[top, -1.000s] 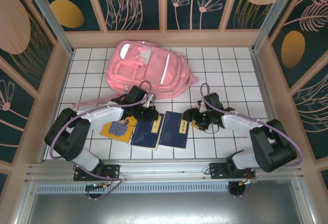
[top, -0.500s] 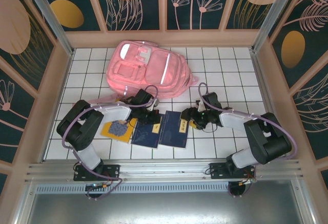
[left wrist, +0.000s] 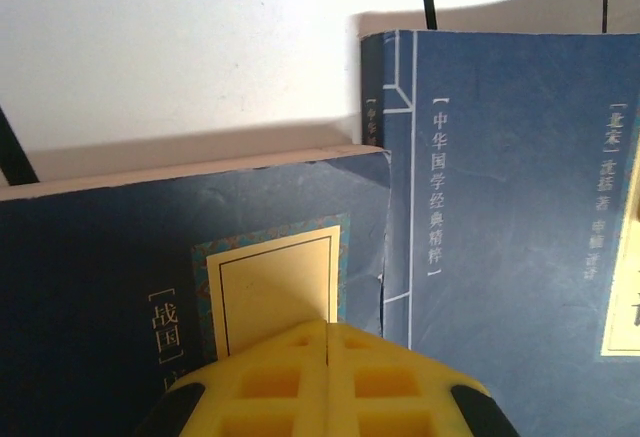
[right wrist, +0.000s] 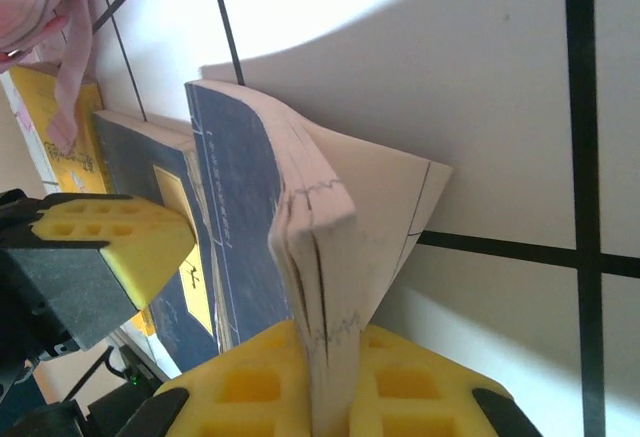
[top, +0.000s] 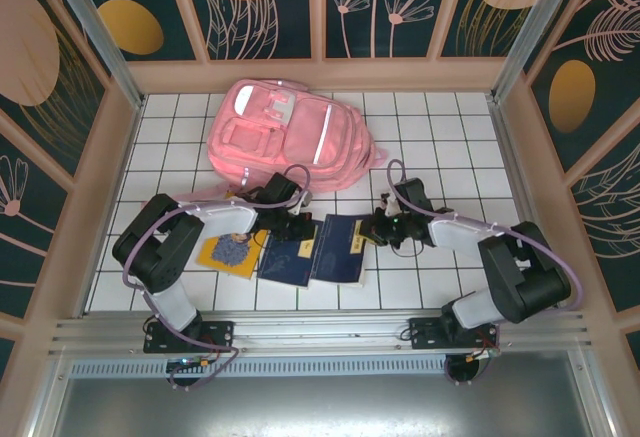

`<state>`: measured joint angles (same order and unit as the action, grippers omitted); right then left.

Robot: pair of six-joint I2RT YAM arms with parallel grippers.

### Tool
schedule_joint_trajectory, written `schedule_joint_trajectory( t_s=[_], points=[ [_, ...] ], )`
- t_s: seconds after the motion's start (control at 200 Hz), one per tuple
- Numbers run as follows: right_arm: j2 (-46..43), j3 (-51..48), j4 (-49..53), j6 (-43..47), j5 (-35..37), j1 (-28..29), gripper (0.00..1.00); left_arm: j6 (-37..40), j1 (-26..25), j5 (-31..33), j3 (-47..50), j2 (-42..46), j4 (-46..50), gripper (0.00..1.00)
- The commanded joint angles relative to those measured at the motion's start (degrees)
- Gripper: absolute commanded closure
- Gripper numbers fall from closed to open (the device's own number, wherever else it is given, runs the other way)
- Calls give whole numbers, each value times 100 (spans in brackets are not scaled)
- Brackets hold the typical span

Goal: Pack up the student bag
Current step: Pick up the book from the bottom-center of the table, then pass the book.

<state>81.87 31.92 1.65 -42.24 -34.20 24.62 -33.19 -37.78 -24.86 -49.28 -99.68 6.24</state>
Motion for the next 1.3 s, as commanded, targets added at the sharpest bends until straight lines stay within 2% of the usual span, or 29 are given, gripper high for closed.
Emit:
schedule_joint_trajectory(
  t_s=[0.0, 0.05, 0.105, 0.15, 0.275, 0.45, 0.606, 0.806, 0.871, 0.936, 1.041, 1.071, 1.106, 1.131, 1.171, 1.231, 1.291],
  points=[
    [-353, 254, 435, 287, 232, -27, 93, 81, -45, 502, -109, 88, 514, 93],
    [-490, 333, 562, 330, 255, -58, 97, 89, -37, 535, -216, 339, 590, 82],
    [-658, 435, 716, 353, 260, -133, 97, 80, -29, 539, -333, 555, 649, 64],
    [-808, 521, 802, 360, 202, -197, 97, 76, -7, 532, -474, 696, 725, 57],
    [-1196, 893, 1083, 400, 24, -346, 97, -60, 81, 245, -609, 1066, 610, 43],
    [-1477, 1455, 1198, 286, -470, -447, 96, -309, 292, -726, -834, 1268, -166, 25],
    [-1695, 1795, 989, -14, -872, -494, 96, -235, 357, -1329, -1077, 1186, -426, 20],
    [-1766, 2142, 913, -100, -1169, -582, 94, -685, 541, -2306, -1040, 1401, -1340, 28],
    [-1751, 2143, 799, -168, -1291, -614, 94, -1011, 561, -2625, -957, 1489, -1889, 34],
    [-1729, 2129, 676, -236, -1400, -619, 93, -1562, 561, -2996, -784, 1536, -2721, 48],
    [-1727, 2193, 664, -237, -1366, -643, 87, -2225, 561, -3315, -680, 1562, -3728, 80],
    [-1724, 2234, 721, -218, -1306, -659, 82, -2326, 561, -3361, -520, 1589, -3918, 87],
    [-1734, 2291, 797, -175, -1214, -688, 69, -2405, 570, -3413, -505, 1621, -4052, 95],
    [-1741, 2307, 825, -171, -1165, -699, 63, -2446, 566, -3435, -513, 1642, -4134, 100],
    [-1773, 2326, 857, -174, -1046, -721, 52, -2545, 569, -3446, -526, 1677, -4263, 100],
    [-1833, 2323, 894, -212, -787, -723, 25, -2739, 570, -3414, -556, 1730, -4517, 100],
    [-1947, 2175, 666, -375, -637, -719, 12, -2871, 580, -3219, -612, 1782, -4588, 100]
  ],
)
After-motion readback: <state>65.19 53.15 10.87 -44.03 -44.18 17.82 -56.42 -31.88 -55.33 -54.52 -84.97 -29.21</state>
